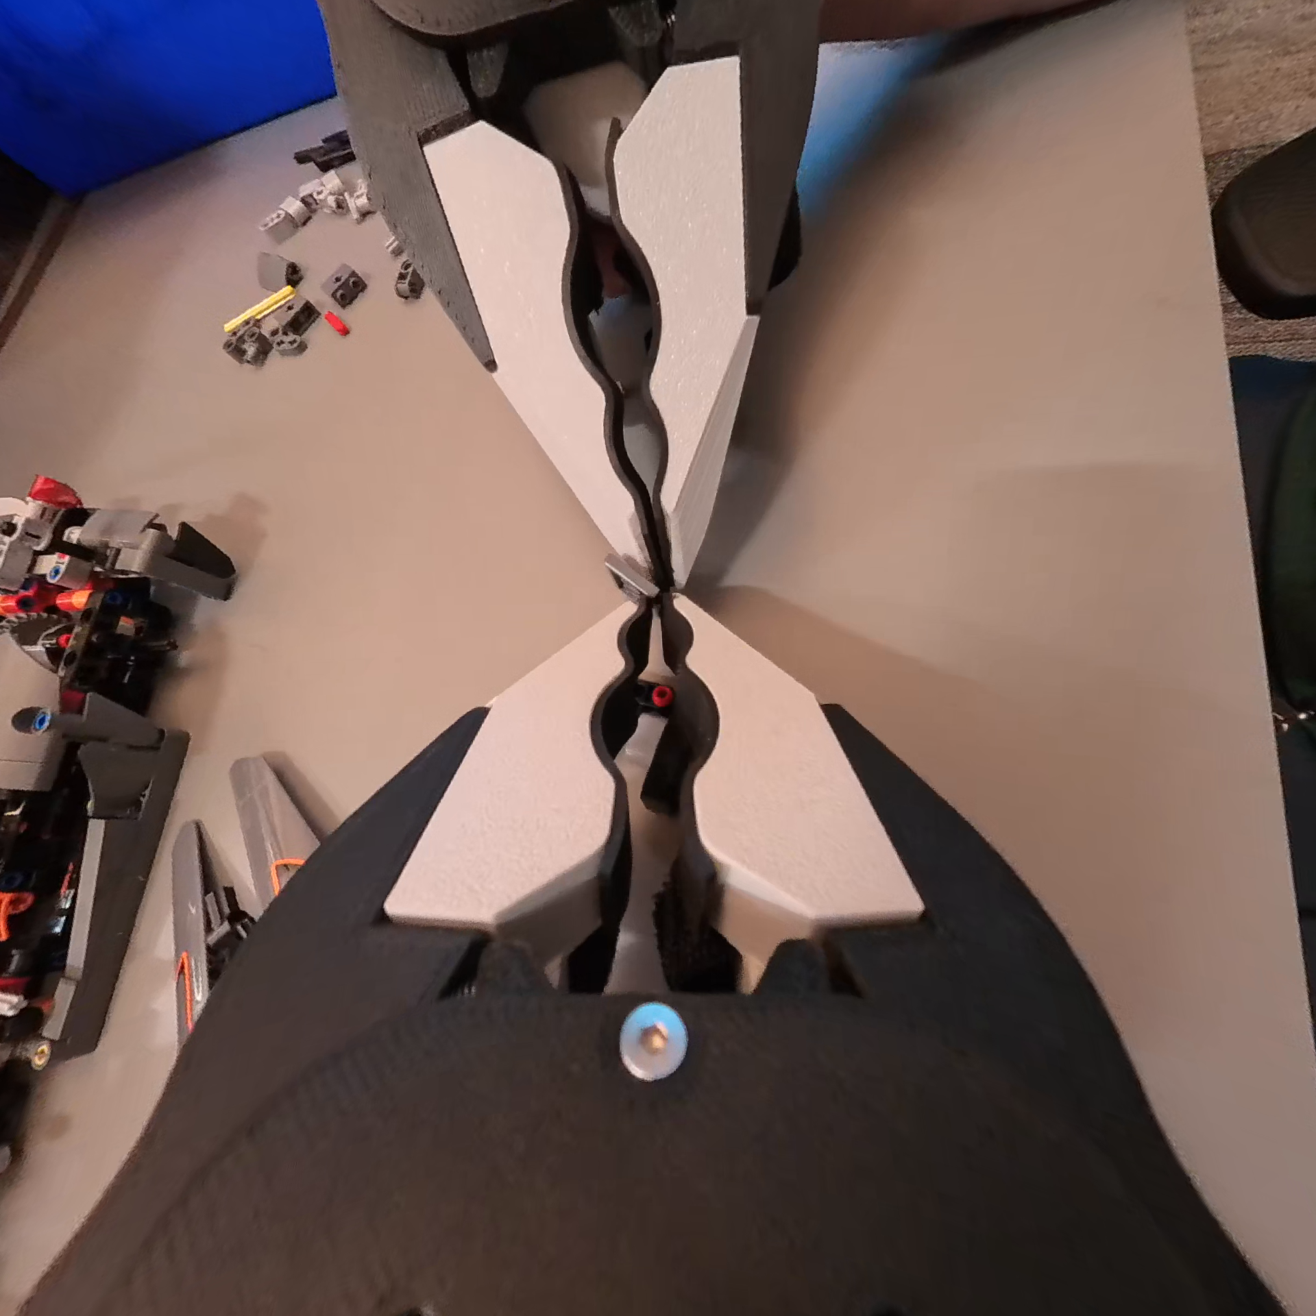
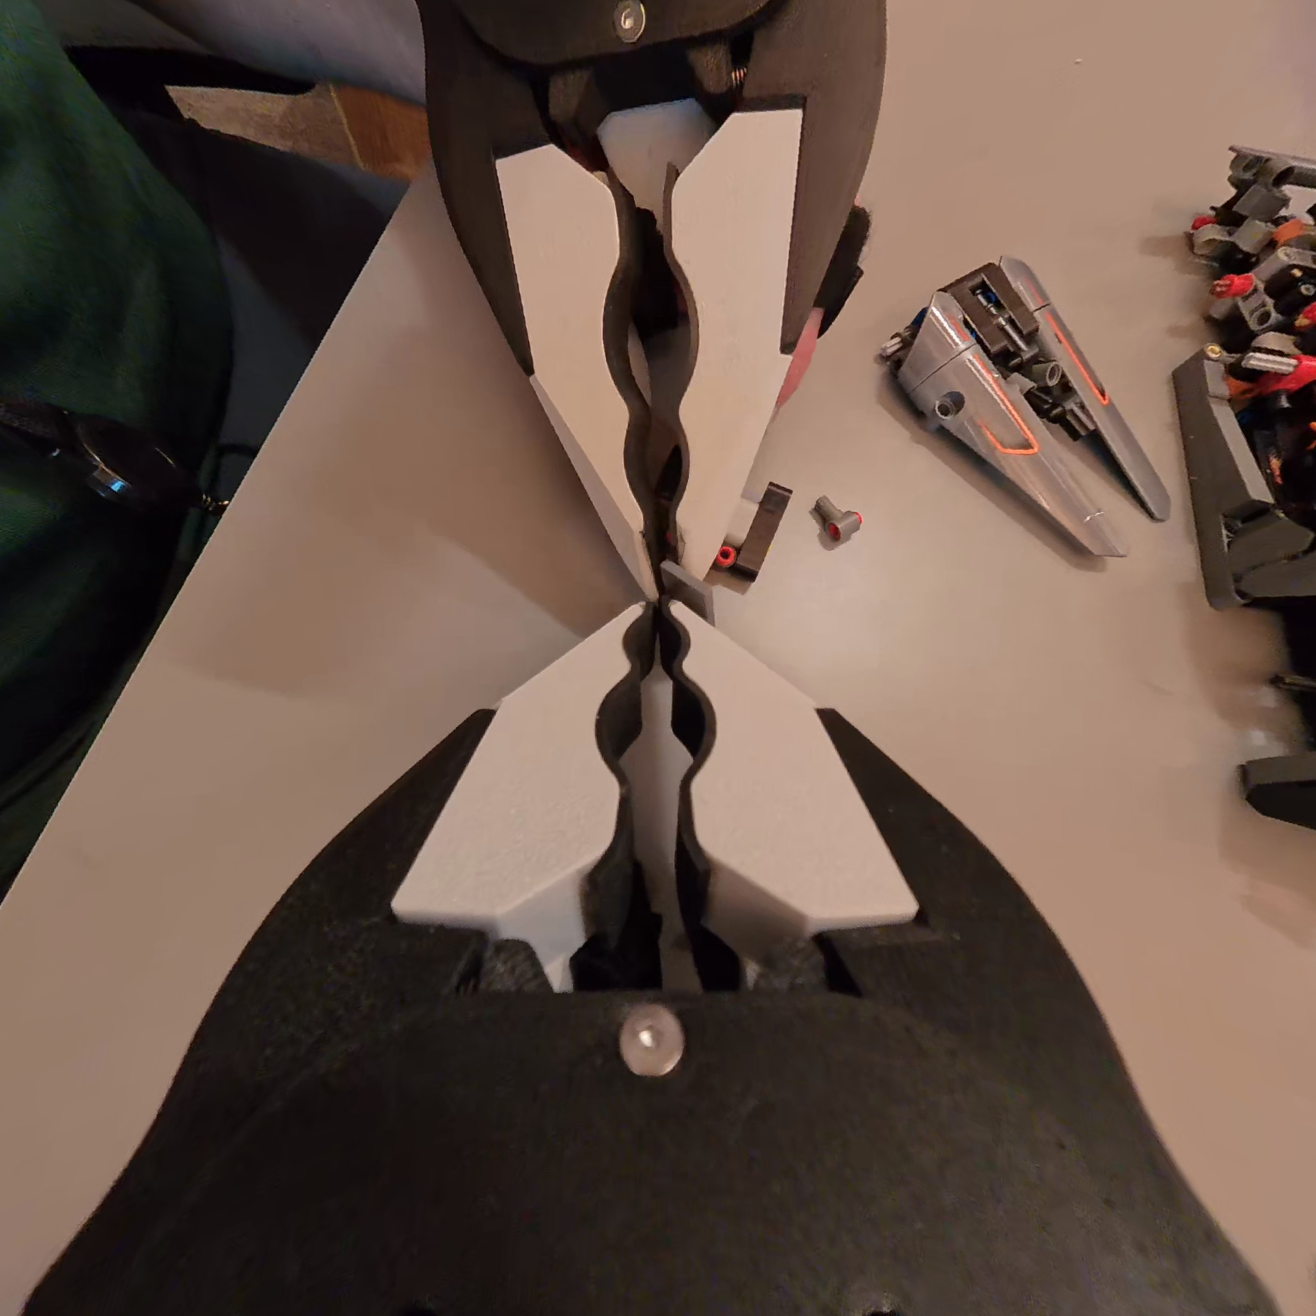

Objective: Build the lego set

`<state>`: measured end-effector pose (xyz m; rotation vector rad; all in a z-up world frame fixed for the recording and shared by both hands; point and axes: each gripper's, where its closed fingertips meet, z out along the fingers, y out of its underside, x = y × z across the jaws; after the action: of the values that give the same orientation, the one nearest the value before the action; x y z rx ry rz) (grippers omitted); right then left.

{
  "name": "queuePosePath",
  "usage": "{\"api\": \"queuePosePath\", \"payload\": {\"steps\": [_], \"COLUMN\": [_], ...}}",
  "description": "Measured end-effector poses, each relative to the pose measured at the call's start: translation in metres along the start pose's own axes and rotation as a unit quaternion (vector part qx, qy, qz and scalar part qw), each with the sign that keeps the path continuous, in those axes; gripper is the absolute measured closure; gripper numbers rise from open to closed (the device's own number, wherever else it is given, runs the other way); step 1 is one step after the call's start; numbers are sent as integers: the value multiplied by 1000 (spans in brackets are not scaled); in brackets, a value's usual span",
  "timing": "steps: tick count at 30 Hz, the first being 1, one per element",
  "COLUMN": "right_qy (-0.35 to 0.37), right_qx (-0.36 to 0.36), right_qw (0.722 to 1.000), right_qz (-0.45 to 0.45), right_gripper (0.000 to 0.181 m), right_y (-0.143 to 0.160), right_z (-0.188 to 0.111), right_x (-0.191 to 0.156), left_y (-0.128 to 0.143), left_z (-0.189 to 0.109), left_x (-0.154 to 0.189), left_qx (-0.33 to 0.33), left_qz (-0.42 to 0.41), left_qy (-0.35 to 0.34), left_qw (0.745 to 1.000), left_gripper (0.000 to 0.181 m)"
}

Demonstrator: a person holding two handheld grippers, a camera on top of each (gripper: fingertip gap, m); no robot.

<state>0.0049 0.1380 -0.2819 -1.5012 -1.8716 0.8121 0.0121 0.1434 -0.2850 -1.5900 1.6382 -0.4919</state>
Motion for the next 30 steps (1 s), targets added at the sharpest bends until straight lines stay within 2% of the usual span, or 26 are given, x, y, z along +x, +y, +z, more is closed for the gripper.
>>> {"api": "queuePosePath", "payload": {"steps": [1, 5, 8, 10, 13, 17, 22, 25, 30], "right_qy": [1, 2, 8, 31, 8, -12, -24, -30, -28], "right_qx": [-1, -6, 15, 17, 61, 38, 38, 36, 35], "right_qw": [1000, 1000, 1000, 999, 997, 999, 999, 997, 993], "right_qz": [0, 4, 16, 24, 45, 17, 25, 54, 109], "right_gripper": [181, 181, 179, 172, 165, 169, 178, 181, 181], "right_y": [0, 3, -4, -4, -24, -28, -30, -30, -30], "right_z": [0, -5, -14, -22, -28, -18, -16, -16, -14], "right_x": [0, 2, 7, 16, 11, -1, -4, -3, 5], "left_y": [0, -2, -5, -5, -14, -22, -21, -16, 13], "left_z": [0, -1, -5, -8, -15, -22, -26, -35, -34], "left_x": [0, -2, -3, -2, 5, 6, 4, -7, -15], "left_qx": [0, 7, 16, 12, 20, 24, 28, 12, -53], "left_qz": [1, -3, -3, 20, 62, 93, 88, 73, 43], "left_qy": [-2, -3, -2, -5, 3, 5, 7, -15, 11], "left_qw": [1000, 1000, 1000, 1000, 998, 995, 996, 997, 998], "left_gripper": [181, 181, 181, 181, 181, 181, 180, 162, 121]}}
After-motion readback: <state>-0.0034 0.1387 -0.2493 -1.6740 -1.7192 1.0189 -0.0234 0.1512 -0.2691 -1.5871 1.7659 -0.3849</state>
